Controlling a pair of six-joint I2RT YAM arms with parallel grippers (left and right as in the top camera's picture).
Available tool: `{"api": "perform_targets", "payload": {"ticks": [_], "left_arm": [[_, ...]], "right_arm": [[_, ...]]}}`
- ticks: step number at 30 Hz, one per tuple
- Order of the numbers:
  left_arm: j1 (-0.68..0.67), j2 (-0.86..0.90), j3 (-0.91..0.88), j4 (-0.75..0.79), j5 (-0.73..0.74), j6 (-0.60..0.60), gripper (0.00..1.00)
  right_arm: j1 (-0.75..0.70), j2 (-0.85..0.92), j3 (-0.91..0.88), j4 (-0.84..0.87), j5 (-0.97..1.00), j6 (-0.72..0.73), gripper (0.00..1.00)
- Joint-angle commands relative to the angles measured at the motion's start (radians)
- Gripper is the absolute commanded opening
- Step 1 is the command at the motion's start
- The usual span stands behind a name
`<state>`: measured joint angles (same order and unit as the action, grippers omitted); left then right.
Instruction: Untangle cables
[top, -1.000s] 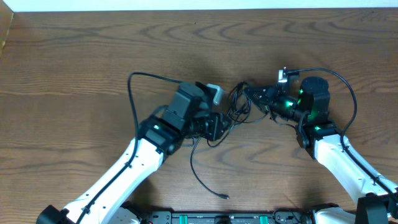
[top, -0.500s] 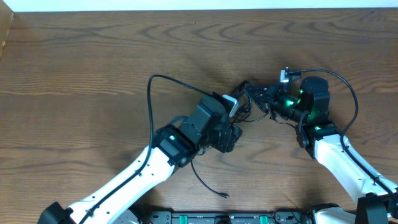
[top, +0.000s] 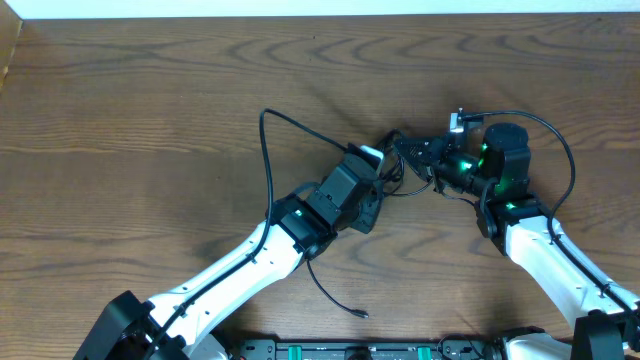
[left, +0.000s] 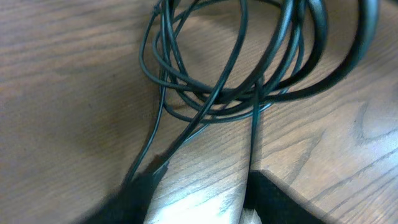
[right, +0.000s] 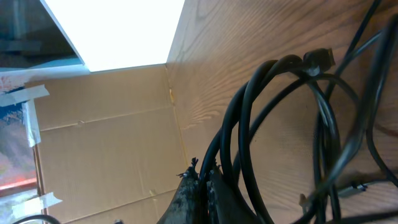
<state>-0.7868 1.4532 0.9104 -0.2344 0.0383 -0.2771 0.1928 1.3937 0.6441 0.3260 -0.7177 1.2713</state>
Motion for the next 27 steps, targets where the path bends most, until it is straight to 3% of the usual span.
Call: {"api": "perform_targets", "payload": {"ticks": [1,3,6,12,18,21,27], "left_arm": [[-0.002,0.000,-0.010,0.009,-0.024,0.009,0.29],[-0.002,-0.004,-0.010,0.008,-0.024,-0.006,0.27],[-0.002,-0.017,-0.010,0.008,-0.024,-0.012,0.08],[0.008,-0.146,-0.010,-0.019,-0.032,-0.012,0.08],[0.084,-0.416,-0.010,-0.124,-0.198,-0.014,0.08],[0.145,-0.556,-0.010,-0.177,-0.311,-0.064,0.08],[0.244,-0.694,-0.010,-0.282,-0.399,-0.172,0.08]], "right_arm": [[-0.004,-0.006,0.011,-0.002,-0.010,-0.022,0.02],[-0.004,-0.006,0.011,-0.005,-0.010,-0.035,0.02],[-0.004,-0.006,0.011,-0.016,-0.010,-0.058,0.01],[-0.005,-0.006,0.011,-0.110,0.037,-0.151,0.01],[-0.005,-0.006,0.011,-0.283,0.216,-0.259,0.01],[-0.005,-0.006,0.011,-0.369,0.288,-0.286,0.01],[-0.005,-0.006,0.011,-0.397,0.309,-0.309,0.01]]}}
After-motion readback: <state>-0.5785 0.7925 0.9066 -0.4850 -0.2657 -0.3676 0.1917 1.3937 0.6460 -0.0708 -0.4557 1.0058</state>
